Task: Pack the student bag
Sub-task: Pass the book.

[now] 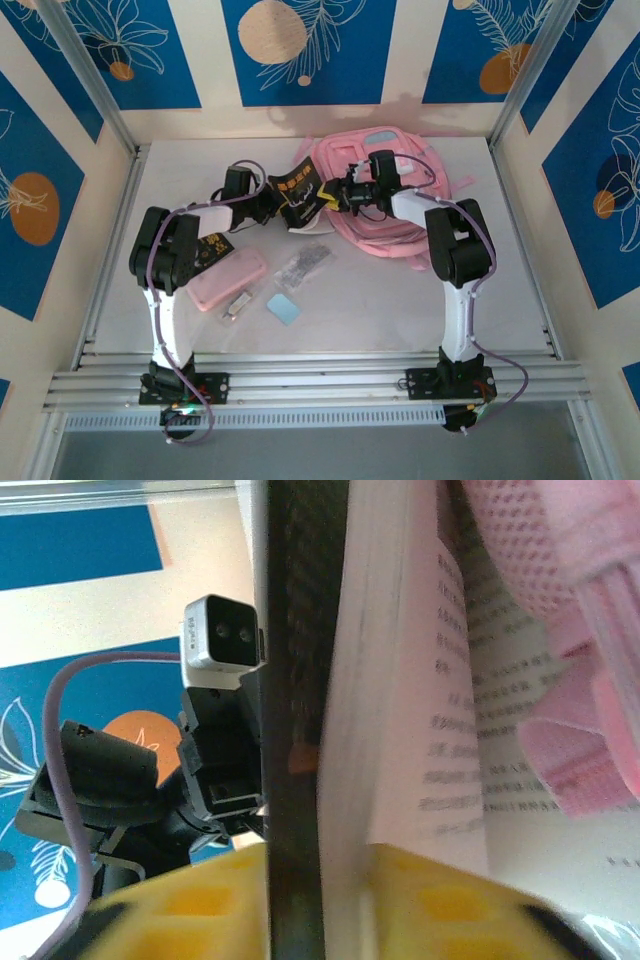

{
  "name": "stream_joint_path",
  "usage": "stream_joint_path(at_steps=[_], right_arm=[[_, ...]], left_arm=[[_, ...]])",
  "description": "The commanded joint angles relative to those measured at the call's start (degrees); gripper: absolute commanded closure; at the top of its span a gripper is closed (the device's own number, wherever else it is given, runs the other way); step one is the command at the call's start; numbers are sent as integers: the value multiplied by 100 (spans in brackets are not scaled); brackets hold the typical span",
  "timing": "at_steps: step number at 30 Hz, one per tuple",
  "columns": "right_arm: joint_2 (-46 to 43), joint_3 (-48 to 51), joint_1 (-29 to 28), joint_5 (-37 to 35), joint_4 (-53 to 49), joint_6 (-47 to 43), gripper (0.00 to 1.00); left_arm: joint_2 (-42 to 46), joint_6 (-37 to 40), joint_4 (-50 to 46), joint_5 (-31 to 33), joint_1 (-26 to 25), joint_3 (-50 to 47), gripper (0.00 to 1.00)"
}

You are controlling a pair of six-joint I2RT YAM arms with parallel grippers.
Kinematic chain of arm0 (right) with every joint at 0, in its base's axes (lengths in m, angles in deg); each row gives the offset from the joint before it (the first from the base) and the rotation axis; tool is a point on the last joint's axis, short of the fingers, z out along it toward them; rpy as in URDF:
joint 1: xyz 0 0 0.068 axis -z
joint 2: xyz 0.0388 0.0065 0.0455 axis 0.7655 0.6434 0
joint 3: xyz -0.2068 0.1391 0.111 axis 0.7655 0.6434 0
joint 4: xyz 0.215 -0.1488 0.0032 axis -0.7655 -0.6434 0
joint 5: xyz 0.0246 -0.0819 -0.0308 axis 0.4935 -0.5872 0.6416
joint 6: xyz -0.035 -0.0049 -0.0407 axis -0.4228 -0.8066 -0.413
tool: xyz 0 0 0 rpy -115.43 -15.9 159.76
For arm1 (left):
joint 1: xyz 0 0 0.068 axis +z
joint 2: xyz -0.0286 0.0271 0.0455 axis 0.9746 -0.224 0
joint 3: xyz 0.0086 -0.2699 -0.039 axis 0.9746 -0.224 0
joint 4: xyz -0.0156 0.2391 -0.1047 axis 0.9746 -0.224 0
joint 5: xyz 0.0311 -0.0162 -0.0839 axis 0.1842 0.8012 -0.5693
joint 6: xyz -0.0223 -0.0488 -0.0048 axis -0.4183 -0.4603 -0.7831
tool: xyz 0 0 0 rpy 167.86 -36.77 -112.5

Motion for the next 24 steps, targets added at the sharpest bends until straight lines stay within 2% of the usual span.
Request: stream_joint_path(at_steps=[1, 2, 4, 7, 12, 16, 24], right_arm=[[-686, 33, -64, -347, -780, -401, 25], [-809, 15, -95, -607, -1186, -554, 10], [-1037, -33, -180, -1084, -1905, -811, 1], [-1321, -52, -362, -1574, -2554, -970, 1], [-1697, 88, -801, -1733, -2428, -557, 1], [-1731, 354, -1114, -1498, -1088, 461, 1], [-1159, 827, -1522, -2037, 1828, 2200, 1]], left_arm=[[541, -116, 45, 194, -30, 19, 100], [632, -108, 14, 270, -20, 36, 100], [784, -117, -99, 397, -12, 119, 100], [963, -140, -199, 571, -12, 294, 100], [1089, -266, -142, 759, -12, 637, 100], [1189, -514, 208, 930, -28, 700, 100], [1626, -887, 751, 1225, -113, 137, 100]])
